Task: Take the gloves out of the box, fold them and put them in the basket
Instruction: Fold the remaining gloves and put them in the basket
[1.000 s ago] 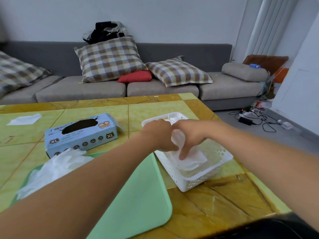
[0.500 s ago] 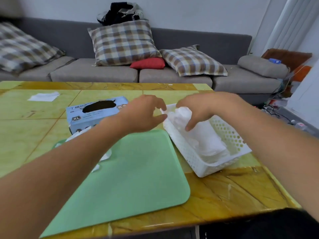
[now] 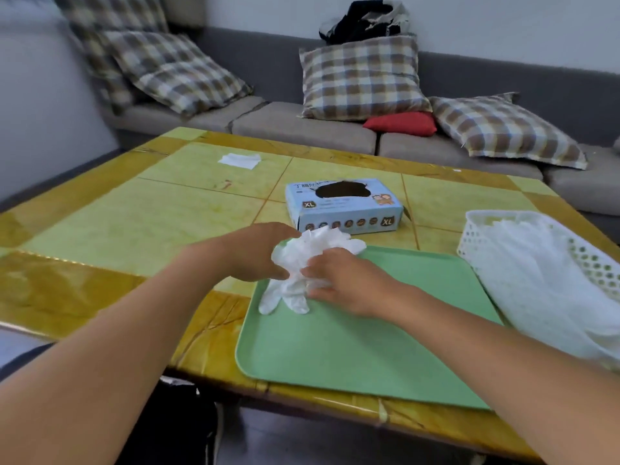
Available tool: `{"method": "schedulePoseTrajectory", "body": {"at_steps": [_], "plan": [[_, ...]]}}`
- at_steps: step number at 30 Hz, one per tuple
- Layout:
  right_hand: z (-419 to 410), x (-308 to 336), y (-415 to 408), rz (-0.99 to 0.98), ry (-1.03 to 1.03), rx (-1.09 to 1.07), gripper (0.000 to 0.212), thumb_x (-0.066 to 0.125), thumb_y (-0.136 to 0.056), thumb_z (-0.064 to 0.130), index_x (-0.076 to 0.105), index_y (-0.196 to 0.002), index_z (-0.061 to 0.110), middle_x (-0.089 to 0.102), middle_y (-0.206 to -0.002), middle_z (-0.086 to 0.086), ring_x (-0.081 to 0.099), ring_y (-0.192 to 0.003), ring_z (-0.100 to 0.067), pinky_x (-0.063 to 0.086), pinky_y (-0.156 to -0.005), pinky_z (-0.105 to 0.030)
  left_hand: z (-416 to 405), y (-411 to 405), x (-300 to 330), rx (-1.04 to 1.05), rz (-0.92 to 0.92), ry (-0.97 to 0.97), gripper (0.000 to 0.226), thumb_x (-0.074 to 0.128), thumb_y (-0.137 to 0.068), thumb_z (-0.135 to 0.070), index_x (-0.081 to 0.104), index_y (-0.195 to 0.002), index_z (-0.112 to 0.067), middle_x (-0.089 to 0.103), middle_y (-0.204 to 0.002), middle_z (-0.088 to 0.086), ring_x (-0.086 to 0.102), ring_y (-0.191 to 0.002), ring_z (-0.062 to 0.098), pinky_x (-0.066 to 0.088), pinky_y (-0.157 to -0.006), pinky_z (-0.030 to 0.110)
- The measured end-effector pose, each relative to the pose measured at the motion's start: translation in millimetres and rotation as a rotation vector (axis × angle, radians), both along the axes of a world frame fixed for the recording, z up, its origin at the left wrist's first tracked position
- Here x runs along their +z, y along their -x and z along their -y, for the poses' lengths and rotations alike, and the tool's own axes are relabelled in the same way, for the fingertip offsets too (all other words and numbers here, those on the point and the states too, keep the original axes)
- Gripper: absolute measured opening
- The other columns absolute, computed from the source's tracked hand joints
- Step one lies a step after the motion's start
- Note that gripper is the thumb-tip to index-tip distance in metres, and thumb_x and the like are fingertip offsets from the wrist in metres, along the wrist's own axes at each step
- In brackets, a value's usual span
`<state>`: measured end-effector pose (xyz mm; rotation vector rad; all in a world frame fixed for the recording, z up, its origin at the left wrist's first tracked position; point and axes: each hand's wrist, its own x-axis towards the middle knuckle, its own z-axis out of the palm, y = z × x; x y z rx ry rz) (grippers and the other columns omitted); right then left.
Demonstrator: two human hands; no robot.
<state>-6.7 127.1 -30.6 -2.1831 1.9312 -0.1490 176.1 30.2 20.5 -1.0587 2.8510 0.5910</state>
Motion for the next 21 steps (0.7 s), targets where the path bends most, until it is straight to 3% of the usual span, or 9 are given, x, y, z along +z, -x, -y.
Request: {"method": "schedulePoseTrajectory", "body": {"at_steps": [3, 7, 9, 11, 13, 15, 18, 19, 21], "plan": [[-12.8, 3.2, 14.6, 0.114, 0.077, 0.040, 0.017, 0.070, -0.091, 0.031, 0.078, -0.099, 0.018, 0.069, -0.087, 0.010, 0.064, -0.084, -0.015, 0.053, -0.074, -0.037, 3.9, 12.1, -9.5, -0.087, 0.082, 0.033, 0.084, 0.079, -0.085, -0.025, 0.033, -0.154, -0.026, 0.037, -0.157, -0.005, 0.037, -0.141, 0.017, 0.032, -0.111, 0.028], [-33.6, 6.5, 30.2, 0.357, 0.133, -0.096, 0.015, 0.081, -0.085, 0.025, 0.081, -0.100, 0.020, 0.076, -0.099, 0.012, 0.068, -0.097, -0.001, 0.051, -0.088, -0.021, 5.1, 35.6, -27.3, -0.200, 0.151, 0.047, 0.089, 0.082, -0.081, -0.031, 0.031, -0.154, -0.026, 0.040, -0.152, -0.004, 0.040, -0.139, 0.020, 0.035, -0.114, 0.036], [-35.4, 8.3, 31.9, 0.470, 0.279, -0.231, 0.025, 0.084, -0.082, 0.024, 0.077, -0.106, 0.022, 0.071, -0.104, 0.015, 0.066, -0.095, -0.002, 0.053, -0.088, -0.023, 4.2, 42.4, -31.0, -0.234, 0.172, 0.097, 0.079, 0.077, -0.086, -0.032, 0.034, -0.153, -0.025, 0.044, -0.148, -0.001, 0.044, -0.135, 0.022, 0.038, -0.111, 0.039], [-29.9, 9.2, 37.8, 0.381, 0.323, -0.360, 0.040, 0.088, -0.076, 0.029, 0.071, -0.111, 0.025, 0.064, -0.105, 0.014, 0.061, -0.088, -0.002, 0.054, -0.081, -0.027, 5.2, 45.9, -31.5, -0.220, 0.152, 0.100, 0.069, 0.065, -0.095, -0.028, 0.031, -0.154, -0.022, 0.041, -0.153, 0.001, 0.042, -0.139, 0.023, 0.036, -0.114, 0.040], [-24.0, 9.1, 42.2, 0.326, 0.206, -0.416, 0.046, 0.094, -0.067, 0.031, 0.071, -0.106, 0.022, 0.066, -0.098, 0.011, 0.058, -0.078, 0.001, 0.050, -0.074, -0.024, 6.7, 46.9, -28.9, -0.170, 0.078, 0.026, 0.061, 0.052, -0.101, -0.030, 0.027, -0.156, -0.020, 0.036, -0.158, 0.004, 0.037, -0.143, 0.024, 0.033, -0.116, 0.040], [-19.2, 3.8, 40.6, 0.416, 0.168, -0.429, 0.039, 0.095, -0.064, 0.017, 0.076, -0.097, 0.017, 0.071, -0.088, 0.004, 0.063, -0.071, -0.005, 0.051, -0.071, -0.024, 6.0, 47.0, -26.9, -0.144, 0.019, -0.061, 0.072, 0.053, -0.098, -0.048, 0.020, -0.158, -0.024, 0.031, -0.161, 0.003, 0.035, -0.144, 0.024, 0.031, -0.117, 0.040], [-11.7, -1.5, 30.8, 0.870, 0.196, -0.497, 0.032, 0.087, -0.071, -0.004, 0.075, -0.097, 0.009, 0.072, -0.089, -0.008, 0.070, -0.076, -0.017, 0.061, -0.071, -0.032, 4.6, 45.8, -28.9, -0.218, 0.121, 0.003, 0.096, 0.067, -0.078, -0.071, 0.020, -0.155, -0.038, 0.039, -0.152, -0.004, 0.043, -0.136, 0.021, 0.037, -0.113, 0.043], [-10.0, -2.5, 30.6, 0.979, 0.209, -0.512, 0.031, 0.085, -0.073, -0.006, 0.074, -0.099, 0.007, 0.072, -0.093, -0.011, 0.071, -0.078, -0.020, 0.063, -0.071, -0.034, 5.9, 48.1, -31.7, -0.230, 0.137, 0.062, 0.091, 0.070, -0.079, -0.067, 0.025, -0.153, -0.038, 0.044, -0.144, -0.004, 0.047, -0.130, 0.021, 0.041, -0.108, 0.044], [-8.7, -0.6, 33.8, 0.909, 0.246, -0.492, 0.031, 0.086, -0.073, -0.005, 0.074, -0.098, 0.009, 0.073, -0.095, -0.009, 0.073, -0.078, -0.028, 0.064, -0.072, -0.037, 9.6, 47.5, -35.4, -0.196, 0.093, 0.153, 0.066, 0.068, -0.088, -0.052, 0.041, -0.145, -0.031, 0.052, -0.131, -0.002, 0.053, -0.121, 0.023, 0.046, -0.100, 0.042]]}}
